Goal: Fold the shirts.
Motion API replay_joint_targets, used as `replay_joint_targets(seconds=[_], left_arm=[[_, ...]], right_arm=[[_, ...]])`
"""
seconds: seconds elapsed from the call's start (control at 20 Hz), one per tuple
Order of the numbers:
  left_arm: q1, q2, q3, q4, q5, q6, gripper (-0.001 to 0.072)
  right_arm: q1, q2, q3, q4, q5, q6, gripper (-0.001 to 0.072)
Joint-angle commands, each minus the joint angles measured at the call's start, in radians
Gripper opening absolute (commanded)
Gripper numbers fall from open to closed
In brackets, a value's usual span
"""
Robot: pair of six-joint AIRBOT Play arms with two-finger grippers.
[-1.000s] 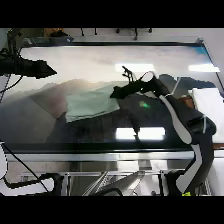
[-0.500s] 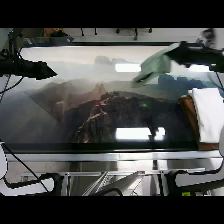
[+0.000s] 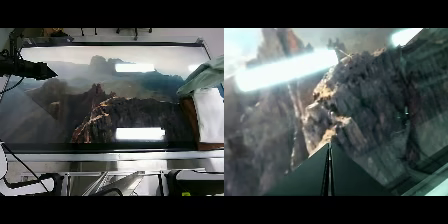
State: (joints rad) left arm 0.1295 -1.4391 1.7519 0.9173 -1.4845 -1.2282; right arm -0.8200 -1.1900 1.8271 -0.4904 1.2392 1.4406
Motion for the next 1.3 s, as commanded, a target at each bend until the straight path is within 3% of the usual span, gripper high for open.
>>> replay_joint_targets(seconds=[0.0,0.35,0.45,0.65,0.75,0.8,1.1,1.25], left_arm=[[0.001,0.0,0.0,0.0,-0.001,0.009,0.0013],[0.001,-0.002,-0.002,0.0,-0.002,0.018,0.0013],[0.001,-0.013,-0.002,0.0,-0.012,0.018,0.0013],[0.001,-0.046,-0.002,-0.001,-0.048,0.02,0.0013],[0.001,-0.062,-0.002,-0.002,-0.063,0.02,0.0013],[0.0,-0.068,-0.002,-0.003,-0.064,0.021,0.0014],[-0.006,-0.069,-0.002,-0.004,-0.068,0.034,0.0013],[-0.006,-0.069,-0.002,-0.004,-0.095,0.034,0.0013]], right_arm=[[-0.108,-0.001,0.058,0.058,0.042,0.008,0.0021],[-0.167,0.001,0.085,0.032,0.146,0.016,0.0021],[-0.167,0.011,0.085,-0.082,0.223,0.097,0.002],[-0.167,0.05,0.085,-0.435,0.391,0.418,0.0021],[-0.167,0.056,0.085,-0.612,0.556,0.486,0.0021],[-0.167,0.053,0.078,-0.678,0.605,0.49,0.0021],[-0.174,0.079,-0.058,-0.723,0.603,0.497,0.0022],[-0.175,0.099,-0.138,-0.84,0.602,0.489,0.0023]])
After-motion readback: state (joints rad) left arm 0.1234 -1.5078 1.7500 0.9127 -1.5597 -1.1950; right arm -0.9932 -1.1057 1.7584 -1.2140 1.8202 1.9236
